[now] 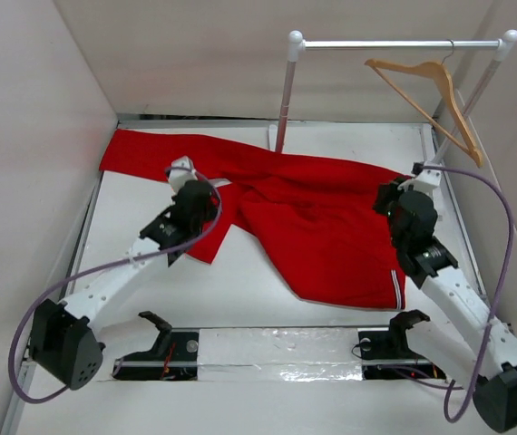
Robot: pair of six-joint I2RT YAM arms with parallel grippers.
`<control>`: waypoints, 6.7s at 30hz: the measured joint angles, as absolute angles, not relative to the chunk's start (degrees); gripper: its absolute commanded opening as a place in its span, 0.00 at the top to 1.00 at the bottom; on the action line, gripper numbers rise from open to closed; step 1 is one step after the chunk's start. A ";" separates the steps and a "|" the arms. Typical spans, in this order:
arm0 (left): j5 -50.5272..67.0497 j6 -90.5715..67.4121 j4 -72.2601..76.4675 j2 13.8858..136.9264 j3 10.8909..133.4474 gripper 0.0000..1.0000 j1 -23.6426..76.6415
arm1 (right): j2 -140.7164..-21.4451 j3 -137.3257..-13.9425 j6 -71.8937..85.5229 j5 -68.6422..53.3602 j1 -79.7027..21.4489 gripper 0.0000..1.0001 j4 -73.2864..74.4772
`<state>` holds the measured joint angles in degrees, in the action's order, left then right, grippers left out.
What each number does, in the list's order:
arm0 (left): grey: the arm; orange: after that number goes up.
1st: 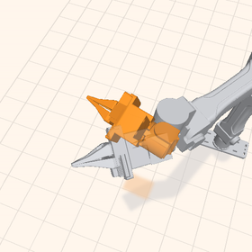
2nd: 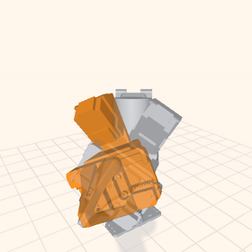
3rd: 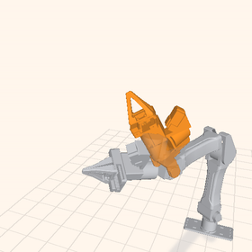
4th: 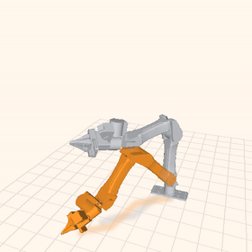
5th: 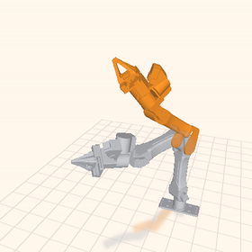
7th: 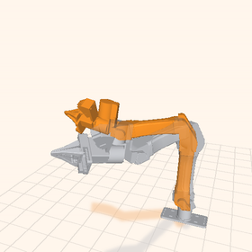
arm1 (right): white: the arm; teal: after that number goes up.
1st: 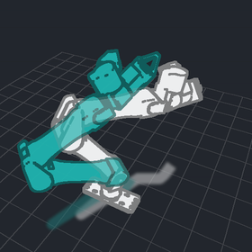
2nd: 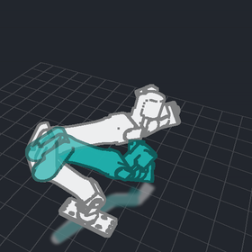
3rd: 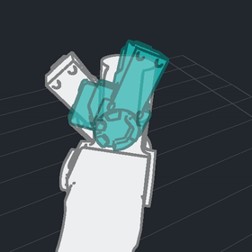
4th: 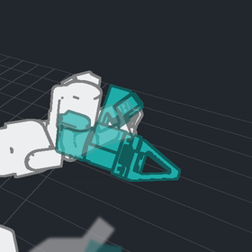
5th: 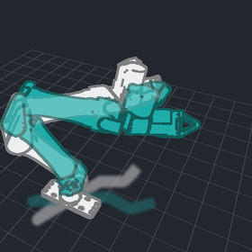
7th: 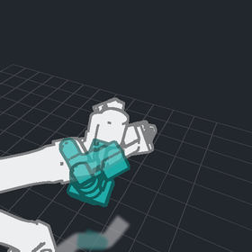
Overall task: Place the trousers on the hanger
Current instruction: Flatten out the trousers at the center of the board.
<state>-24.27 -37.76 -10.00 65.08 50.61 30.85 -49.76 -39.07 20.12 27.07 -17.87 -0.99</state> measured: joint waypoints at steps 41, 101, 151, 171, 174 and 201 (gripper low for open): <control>-37.47 -50.70 -20.45 74.65 40.77 1.00 40.77 | -29.36 -25.98 18.17 15.14 -35.35 0.73 6.83; -58.06 -22.61 -25.21 38.50 60.12 1.00 40.77 | -55.96 -22.09 30.87 8.47 -2.13 0.24 -4.45; -25.21 -23.83 -9.67 87.13 65.32 0.72 -13.47 | -42.85 -20.71 30.17 2.57 -17.15 0.17 -10.79; -18.79 -27.24 -14.55 85.93 58.06 0.69 -21.93 | -41.23 -21.17 25.65 1.41 -27.49 0.84 -10.52; -17.02 -28.14 -15.55 84.95 53.71 0.67 -26.55 | -41.25 -21.45 25.02 0.51 -27.86 0.81 -10.33; 3.79 -51.42 6.31 90.56 42.28 0.69 6.90 | -38.89 -21.93 24.16 3.11 -27.88 0.69 -8.78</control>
